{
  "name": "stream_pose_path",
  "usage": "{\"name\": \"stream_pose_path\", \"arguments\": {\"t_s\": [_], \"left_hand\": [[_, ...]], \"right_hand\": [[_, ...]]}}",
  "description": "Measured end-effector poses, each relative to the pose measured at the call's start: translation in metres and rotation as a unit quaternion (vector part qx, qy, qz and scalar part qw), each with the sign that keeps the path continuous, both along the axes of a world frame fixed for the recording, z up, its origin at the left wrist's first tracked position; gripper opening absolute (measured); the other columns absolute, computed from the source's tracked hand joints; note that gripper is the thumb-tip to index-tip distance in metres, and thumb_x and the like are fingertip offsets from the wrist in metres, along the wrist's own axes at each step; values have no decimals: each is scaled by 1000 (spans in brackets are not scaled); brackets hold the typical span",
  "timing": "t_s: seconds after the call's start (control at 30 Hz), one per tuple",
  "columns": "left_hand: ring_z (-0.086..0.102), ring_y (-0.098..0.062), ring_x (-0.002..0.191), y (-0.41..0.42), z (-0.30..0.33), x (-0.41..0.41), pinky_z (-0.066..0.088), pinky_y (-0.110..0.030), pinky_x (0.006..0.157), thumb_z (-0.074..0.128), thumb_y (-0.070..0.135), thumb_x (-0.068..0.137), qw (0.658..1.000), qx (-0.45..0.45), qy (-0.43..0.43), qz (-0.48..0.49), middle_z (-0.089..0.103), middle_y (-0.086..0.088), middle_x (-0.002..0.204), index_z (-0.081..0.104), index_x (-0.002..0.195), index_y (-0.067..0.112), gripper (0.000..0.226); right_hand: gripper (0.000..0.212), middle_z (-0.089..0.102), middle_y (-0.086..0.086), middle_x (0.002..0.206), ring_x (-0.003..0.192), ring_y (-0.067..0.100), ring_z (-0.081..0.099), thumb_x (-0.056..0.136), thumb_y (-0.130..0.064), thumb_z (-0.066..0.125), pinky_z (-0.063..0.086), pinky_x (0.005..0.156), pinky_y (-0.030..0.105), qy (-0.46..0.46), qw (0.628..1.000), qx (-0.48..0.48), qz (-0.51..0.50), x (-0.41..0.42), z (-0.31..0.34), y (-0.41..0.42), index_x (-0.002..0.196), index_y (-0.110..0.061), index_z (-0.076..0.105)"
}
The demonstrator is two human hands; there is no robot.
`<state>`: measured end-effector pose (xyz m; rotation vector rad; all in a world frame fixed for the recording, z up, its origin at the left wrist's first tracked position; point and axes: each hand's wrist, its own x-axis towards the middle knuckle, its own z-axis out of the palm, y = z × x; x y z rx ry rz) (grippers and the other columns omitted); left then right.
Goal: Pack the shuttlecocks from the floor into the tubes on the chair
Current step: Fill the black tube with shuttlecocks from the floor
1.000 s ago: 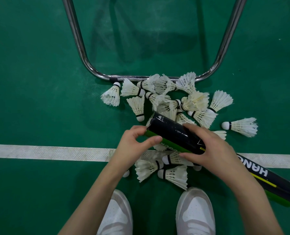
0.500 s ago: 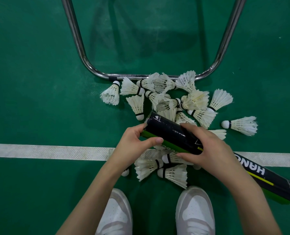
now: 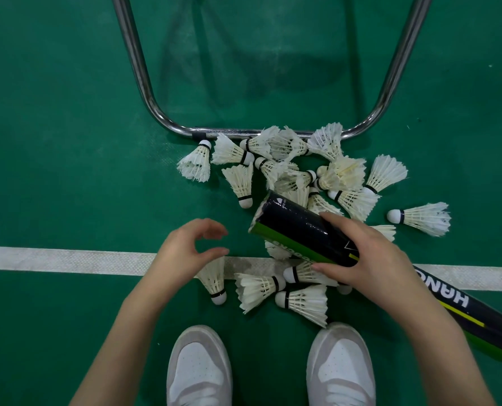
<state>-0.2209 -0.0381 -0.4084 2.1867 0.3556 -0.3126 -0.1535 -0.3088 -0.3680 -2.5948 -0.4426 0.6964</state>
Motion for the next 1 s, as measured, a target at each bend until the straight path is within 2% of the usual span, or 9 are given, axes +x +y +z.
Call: {"name": "stream_pose_path", "arguments": {"t_s": [0.2,0.43,0.5,0.6,0.73,0.87,1.0], "left_hand": [[57,-5,96,5,-16,-14,45,-27,82,76,29,76,997,38,66,-11,65,11,96,61,95,31,24],[63,-6,83,2,-17,-17,49,-30,76,73,30,79,994,46,96,9,71,10,80,66,90,30,13],[63,-1,73,1,-15,-16,48,-25,71,73,28,79,996,45,74,30,71,11,74,66,83,32,9],[63,-3,66,0,-8,-12,45,-18,64,73,23,80,994,-14,33,105,71,12,67,67,81,31,10],[64,0,63,0,8,-1,45,-7,63,72,15,81,968,-102,-59,220,71,11,66,68,82,27,12],[64,2,65,-6,29,11,46,-8,66,69,10,82,929,-167,-150,293,72,11,67,67,84,21,11],[64,3,67,-18,42,17,46,-9,66,68,11,83,912,-203,-183,306,71,12,68,65,86,19,9]], "right_hand": [[75,48,-21,125,113,6,45,68,-57,67,39,79,27,1,1000,-3,-8,-1,-2,-2,133,-49,30],[75,48,-20,125,113,6,45,69,-56,68,43,84,32,7,1000,0,-13,-1,-1,-1,133,-49,30],[75,48,-20,125,114,7,45,69,-56,67,43,85,33,8,1000,-1,-12,-1,-1,0,133,-49,30],[75,49,-19,124,113,7,46,68,-56,68,44,85,33,6,1000,1,-12,-2,0,0,133,-48,31],[75,50,-19,123,112,8,46,69,-55,68,45,84,33,6,1000,0,-7,-2,1,0,133,-47,31],[75,49,-19,123,112,7,46,69,-54,68,44,83,32,5,1000,0,1,-2,1,1,133,-47,30],[75,48,-19,125,113,6,45,70,-53,68,41,82,29,6,1000,-4,9,-1,2,3,134,-47,29]]}}
